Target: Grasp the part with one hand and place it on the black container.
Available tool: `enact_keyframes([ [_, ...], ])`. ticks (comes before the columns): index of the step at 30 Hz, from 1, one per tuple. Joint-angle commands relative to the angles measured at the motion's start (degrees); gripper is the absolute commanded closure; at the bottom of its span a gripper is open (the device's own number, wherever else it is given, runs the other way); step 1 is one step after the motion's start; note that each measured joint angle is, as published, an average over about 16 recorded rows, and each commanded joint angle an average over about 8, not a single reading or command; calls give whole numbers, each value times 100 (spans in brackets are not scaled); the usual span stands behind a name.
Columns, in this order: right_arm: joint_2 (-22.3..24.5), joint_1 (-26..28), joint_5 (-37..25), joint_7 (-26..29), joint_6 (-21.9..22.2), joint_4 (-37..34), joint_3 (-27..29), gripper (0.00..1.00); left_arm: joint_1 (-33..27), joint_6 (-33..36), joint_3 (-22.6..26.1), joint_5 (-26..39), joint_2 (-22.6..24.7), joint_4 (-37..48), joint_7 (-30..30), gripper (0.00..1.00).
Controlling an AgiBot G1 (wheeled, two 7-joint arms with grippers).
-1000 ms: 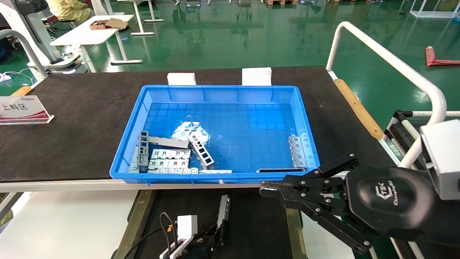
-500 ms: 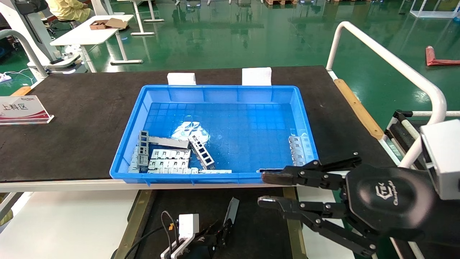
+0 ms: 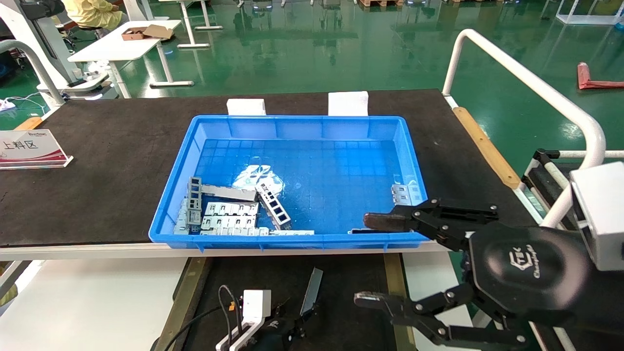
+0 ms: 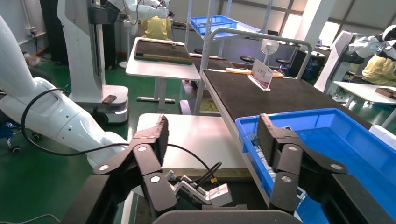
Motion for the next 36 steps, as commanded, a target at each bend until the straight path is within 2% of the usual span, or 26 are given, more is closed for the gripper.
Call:
enact_keyframes([
  [1,0,0,0,0,0,0,0,0,30,93,1,-1,-65,-64,5,0],
  [14,0,0,1,-1,0,0,-1,0,69,1695,239,-127,-1140,-421,-285,0],
  [25,1,1,1,-1,1,0,-2,0,-206,3307,386,-210,-2128,-710,-633,0],
  [36,1,1,2,-2,1,0,-3,0,-427,4205,334,-206,-2847,-931,-636,0],
])
